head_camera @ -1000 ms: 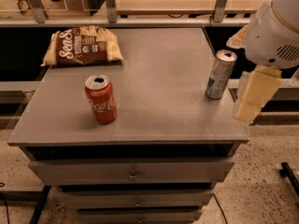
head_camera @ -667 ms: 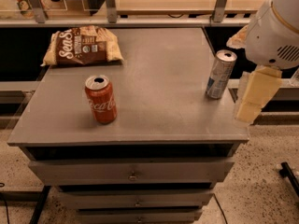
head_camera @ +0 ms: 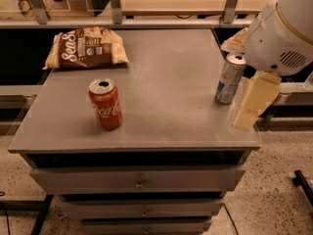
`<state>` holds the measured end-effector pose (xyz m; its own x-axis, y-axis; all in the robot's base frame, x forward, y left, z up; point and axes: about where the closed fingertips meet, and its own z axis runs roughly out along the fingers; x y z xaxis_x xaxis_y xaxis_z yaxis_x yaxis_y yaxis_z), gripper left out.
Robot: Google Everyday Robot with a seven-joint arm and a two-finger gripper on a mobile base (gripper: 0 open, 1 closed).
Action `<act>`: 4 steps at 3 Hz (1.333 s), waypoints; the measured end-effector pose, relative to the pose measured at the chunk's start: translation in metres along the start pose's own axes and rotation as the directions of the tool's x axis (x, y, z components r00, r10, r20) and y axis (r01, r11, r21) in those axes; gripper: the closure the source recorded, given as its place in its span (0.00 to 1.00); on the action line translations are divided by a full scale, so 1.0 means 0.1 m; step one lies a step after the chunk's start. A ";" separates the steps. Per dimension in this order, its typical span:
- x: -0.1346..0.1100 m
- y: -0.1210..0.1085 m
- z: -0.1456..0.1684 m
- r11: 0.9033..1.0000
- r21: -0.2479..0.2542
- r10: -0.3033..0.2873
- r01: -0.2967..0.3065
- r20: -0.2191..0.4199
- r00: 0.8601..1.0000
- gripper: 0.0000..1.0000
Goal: Knock coke can over
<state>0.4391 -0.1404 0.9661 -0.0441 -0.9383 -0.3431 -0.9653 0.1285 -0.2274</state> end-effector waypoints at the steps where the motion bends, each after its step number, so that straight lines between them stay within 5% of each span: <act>1: -0.39 0.14 0.16 0.999 -0.007 -0.039 0.039 0.087 0.995 0.00; 2: -0.72 0.29 0.31 0.999 -0.034 -0.033 0.038 0.147 0.989 0.00; 4: -0.80 0.22 0.44 1.000 -0.024 0.001 0.004 0.206 0.979 0.00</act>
Offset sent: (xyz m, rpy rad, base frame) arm -0.0232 0.1188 -0.0208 0.2033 0.0429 0.0886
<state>0.4332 -0.0480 0.9484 0.0090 -0.8520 -0.5235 -0.9715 0.1166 -0.2065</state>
